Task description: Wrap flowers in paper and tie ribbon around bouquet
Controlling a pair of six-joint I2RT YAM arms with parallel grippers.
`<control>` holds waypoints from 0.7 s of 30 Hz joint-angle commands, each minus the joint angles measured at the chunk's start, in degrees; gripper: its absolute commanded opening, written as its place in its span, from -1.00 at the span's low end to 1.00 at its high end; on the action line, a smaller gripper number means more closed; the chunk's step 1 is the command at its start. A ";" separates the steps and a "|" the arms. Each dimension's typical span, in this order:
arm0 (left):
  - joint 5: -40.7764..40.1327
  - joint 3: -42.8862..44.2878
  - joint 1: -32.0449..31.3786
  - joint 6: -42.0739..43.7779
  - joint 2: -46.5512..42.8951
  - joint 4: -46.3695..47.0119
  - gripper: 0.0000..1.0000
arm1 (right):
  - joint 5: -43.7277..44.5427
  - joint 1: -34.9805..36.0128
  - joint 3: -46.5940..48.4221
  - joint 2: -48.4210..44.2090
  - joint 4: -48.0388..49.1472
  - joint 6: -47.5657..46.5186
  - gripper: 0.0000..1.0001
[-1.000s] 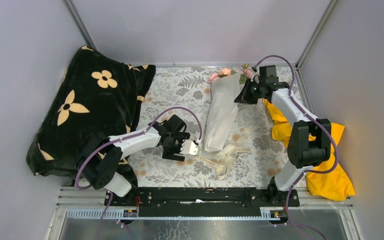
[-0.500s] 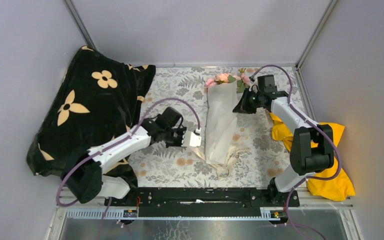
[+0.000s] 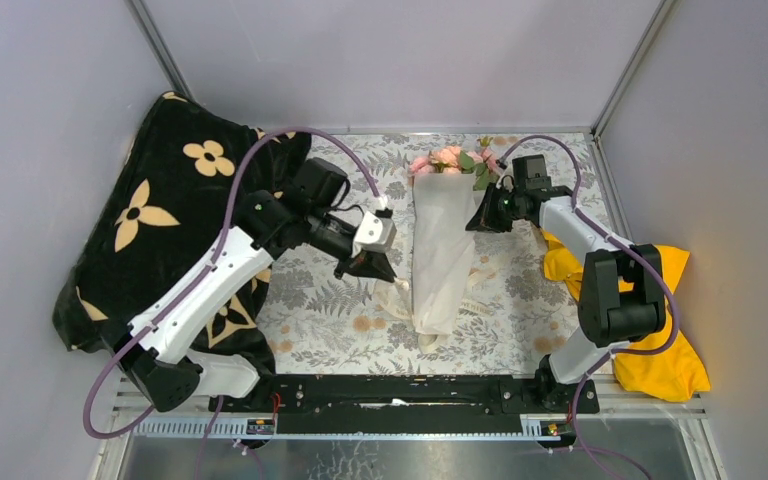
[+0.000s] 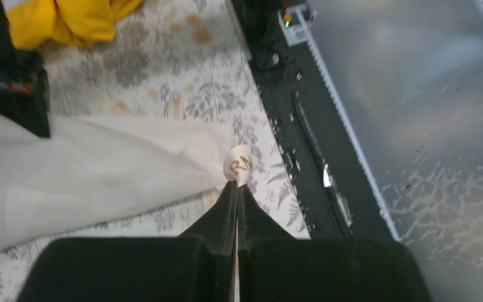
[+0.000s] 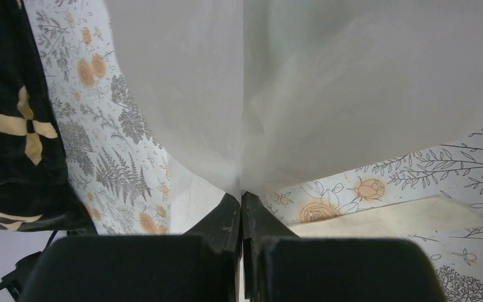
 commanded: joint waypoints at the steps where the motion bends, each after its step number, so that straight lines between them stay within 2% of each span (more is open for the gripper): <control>1: 13.06 6.69 3.92 -5.43 0.71 -3.81 -1.00 | 1.69 0.41 -0.42 1.17 1.44 -1.45 -1.00; 4: 13.89 7.98 10.30 -17.18 0.67 5.36 -1.00 | 3.50 0.41 -0.53 1.22 0.93 -2.20 -1.00; 6: 7.53 7.21 13.64 -32.24 0.82 17.63 -1.00 | 5.36 0.41 -0.63 0.89 0.74 -2.43 -1.00; 9: -7.49 5.24 18.08 -50.21 2.29 35.43 -1.00 | 7.57 0.46 -0.40 0.67 0.52 -2.53 -1.00; 11: -13.56 5.25 21.51 -59.20 4.04 41.33 -1.00 | 9.23 0.43 -0.21 0.59 0.07 -2.68 -1.00; 15: -19.33 2.71 30.06 -77.06 6.08 49.77 -1.00 | 11.29 0.40 -0.34 0.19 -0.44 -3.12 -1.00; 18: -25.52 -2.48 35.20 -82.68 6.42 51.05 -1.00 | 11.45 0.41 -0.61 0.00 -0.28 -3.24 -1.00; 21: -32.23 -9.53 35.80 -77.86 6.45 51.31 -1.00 | 11.26 0.41 -0.66 0.00 -0.17 -3.37 -1.00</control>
